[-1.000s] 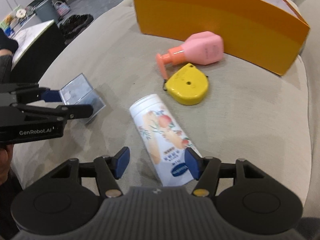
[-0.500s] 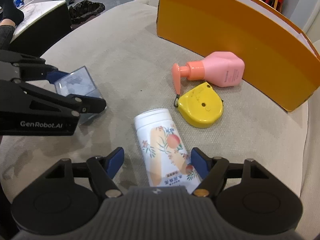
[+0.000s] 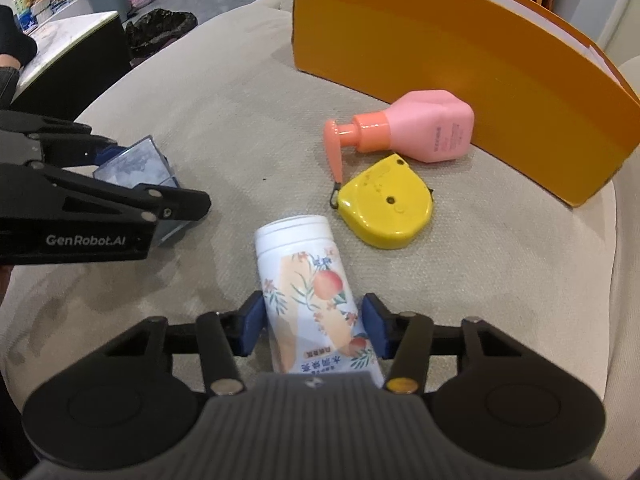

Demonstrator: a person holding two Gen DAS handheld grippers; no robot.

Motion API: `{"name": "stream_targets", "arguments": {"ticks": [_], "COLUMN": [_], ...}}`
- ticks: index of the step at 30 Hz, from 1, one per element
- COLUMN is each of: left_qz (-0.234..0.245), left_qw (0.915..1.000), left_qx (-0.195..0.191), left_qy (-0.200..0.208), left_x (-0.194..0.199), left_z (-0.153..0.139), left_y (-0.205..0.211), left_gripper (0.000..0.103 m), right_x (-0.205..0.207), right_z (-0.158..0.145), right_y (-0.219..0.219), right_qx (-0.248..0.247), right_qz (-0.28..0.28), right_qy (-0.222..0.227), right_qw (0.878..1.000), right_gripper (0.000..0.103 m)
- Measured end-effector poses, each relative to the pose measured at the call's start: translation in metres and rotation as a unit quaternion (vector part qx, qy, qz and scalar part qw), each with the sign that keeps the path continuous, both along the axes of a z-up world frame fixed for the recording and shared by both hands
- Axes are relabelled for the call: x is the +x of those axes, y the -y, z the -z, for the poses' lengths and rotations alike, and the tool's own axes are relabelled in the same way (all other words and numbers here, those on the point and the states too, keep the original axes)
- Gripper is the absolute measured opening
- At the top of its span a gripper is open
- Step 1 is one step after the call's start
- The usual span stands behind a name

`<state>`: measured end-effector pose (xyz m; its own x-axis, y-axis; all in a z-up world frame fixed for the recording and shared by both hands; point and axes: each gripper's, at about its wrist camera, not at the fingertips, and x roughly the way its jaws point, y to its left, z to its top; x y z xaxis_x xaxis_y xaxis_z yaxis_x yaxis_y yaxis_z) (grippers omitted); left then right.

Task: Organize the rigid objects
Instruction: 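Grasp the clear box of white cubes with the left tool while the right tool grasps the white lotion tube, then lift the clear box and lotion tube and carry them over the orange box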

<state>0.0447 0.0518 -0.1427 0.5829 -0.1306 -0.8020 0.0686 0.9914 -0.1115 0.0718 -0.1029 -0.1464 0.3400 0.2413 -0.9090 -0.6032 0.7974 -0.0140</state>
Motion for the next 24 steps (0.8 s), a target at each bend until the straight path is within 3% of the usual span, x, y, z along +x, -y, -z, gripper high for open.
{"name": "stream_targets", "arguments": {"ticks": [24], "left_qz": [0.009], "left_qw": [0.9992], "left_qx": [-0.006], "left_qy": [0.039], "left_x": [0.0], "left_z": [-0.048], "left_y": [0.001], "left_gripper": [0.056], "right_x": [0.006], "right_z": [-0.042], "right_y": [0.029], "right_qx": [0.038], "right_qz": [0.054], "right_qy": [-0.009], "right_qw": [0.998], "right_gripper": [0.04]}}
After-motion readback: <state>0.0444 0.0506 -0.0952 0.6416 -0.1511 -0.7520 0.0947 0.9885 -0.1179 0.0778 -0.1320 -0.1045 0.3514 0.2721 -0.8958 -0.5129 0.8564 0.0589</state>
